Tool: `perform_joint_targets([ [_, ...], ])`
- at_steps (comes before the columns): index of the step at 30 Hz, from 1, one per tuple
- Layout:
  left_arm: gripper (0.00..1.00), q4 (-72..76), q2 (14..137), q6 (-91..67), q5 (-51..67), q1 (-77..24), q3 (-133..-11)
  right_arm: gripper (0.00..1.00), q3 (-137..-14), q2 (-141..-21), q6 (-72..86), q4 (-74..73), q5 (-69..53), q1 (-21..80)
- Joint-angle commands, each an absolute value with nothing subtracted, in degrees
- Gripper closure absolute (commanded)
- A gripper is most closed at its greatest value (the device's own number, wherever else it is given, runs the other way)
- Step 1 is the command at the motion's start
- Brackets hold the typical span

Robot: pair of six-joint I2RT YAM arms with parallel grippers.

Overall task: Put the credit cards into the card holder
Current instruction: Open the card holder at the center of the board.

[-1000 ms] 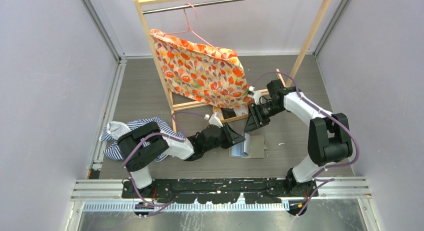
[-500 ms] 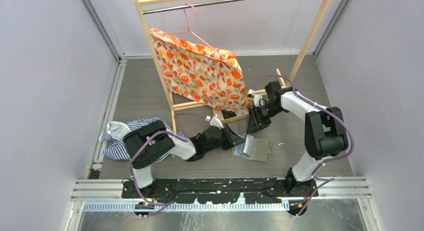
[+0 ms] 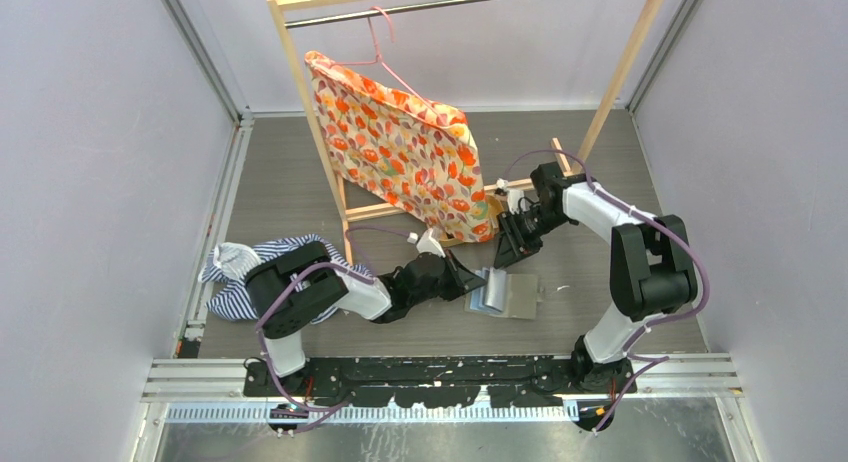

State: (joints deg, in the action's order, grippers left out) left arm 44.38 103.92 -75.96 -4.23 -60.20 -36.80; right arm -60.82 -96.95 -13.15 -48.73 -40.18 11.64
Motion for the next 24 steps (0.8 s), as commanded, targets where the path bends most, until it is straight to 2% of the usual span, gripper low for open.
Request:
perform_joint_targets([
  [1, 1.00, 38.3, 97.7, -73.8, -11.4, -60.9, -36.3, 0.61, -61.4, -89.8, -15.9, -48.8, -45.0, 11.3],
  [6, 1.00, 28.8, 93.0, -72.0, -16.4, -62.4, -37.7, 0.61, -60.8, -91.6, -14.8, -48.8, -51.4, 11.4],
  [11, 1.00, 27.6, 94.3, -71.3, -15.6, -63.1, -40.1, 0.63, -59.2, -95.0, -5.8, -42.7, -58.6, 11.3],
  [17, 0.98, 32.1, 96.4, -71.5, -13.2, -63.1, -40.3, 0.74, -59.1, -97.4, -1.5, -40.1, -40.6, 11.3],
  [24, 0.91, 35.1, 97.7, -71.6, -10.6, -63.1, -41.5, 0.81, -60.7, -98.7, -4.3, -43.3, -30.5, 11.3],
])
